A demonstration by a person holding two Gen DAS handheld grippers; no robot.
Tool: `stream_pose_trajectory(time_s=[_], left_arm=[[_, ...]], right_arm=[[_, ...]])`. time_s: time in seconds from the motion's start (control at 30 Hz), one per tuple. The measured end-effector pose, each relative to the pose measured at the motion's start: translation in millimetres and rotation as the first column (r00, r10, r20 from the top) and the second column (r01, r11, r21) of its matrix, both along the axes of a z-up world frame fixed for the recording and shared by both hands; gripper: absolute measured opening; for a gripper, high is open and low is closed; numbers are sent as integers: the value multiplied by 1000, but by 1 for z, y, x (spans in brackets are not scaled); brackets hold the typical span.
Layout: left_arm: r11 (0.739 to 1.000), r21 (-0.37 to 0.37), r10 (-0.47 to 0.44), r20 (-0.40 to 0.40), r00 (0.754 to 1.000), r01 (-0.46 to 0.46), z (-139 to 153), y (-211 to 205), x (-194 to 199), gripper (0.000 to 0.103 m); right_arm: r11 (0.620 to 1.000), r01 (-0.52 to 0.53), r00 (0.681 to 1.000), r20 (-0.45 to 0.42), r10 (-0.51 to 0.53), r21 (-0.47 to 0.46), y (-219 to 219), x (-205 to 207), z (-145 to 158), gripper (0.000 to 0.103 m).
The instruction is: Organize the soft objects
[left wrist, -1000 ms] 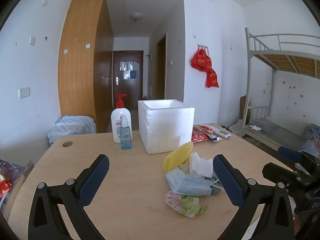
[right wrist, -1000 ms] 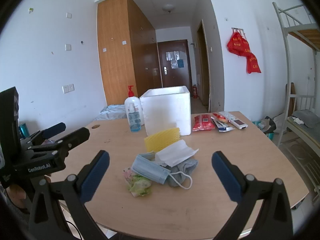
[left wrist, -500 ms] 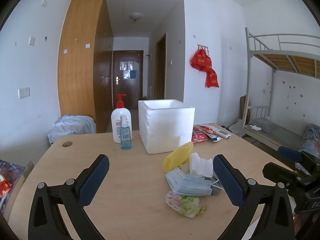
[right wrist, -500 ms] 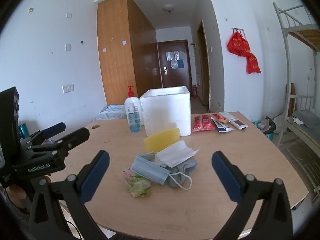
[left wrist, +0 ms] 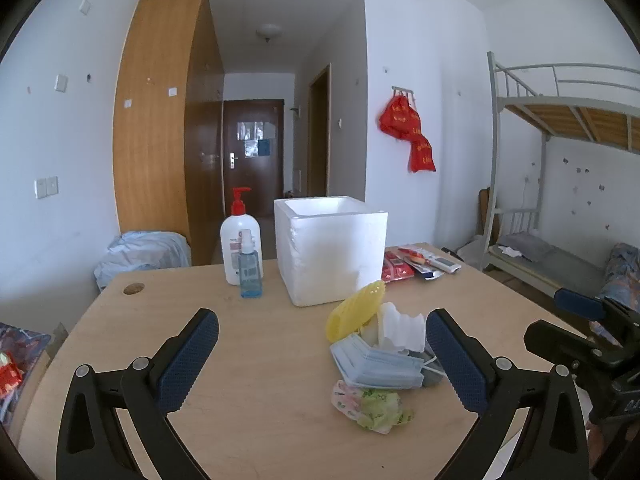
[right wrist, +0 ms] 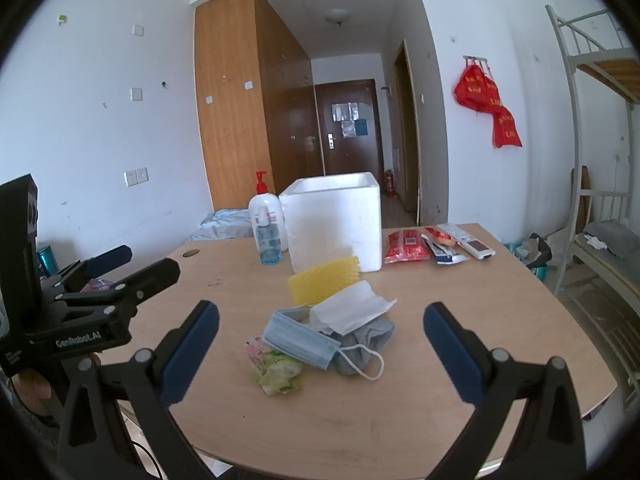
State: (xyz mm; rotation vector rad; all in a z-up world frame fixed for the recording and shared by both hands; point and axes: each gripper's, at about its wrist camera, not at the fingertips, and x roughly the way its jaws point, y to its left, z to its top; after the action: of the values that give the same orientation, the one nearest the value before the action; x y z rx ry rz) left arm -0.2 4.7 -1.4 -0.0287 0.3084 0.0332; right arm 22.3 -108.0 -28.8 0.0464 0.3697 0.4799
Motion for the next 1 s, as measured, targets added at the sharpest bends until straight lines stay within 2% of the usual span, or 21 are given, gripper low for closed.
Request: stream_pose_trajectory(time_s=[1.0], left_arm=[[1000,-3,4,-8,1000,-4,1,-1,1,103]], right_arm=[[1000,-3,1000,-1,3,-1,1,3,-1,103]])
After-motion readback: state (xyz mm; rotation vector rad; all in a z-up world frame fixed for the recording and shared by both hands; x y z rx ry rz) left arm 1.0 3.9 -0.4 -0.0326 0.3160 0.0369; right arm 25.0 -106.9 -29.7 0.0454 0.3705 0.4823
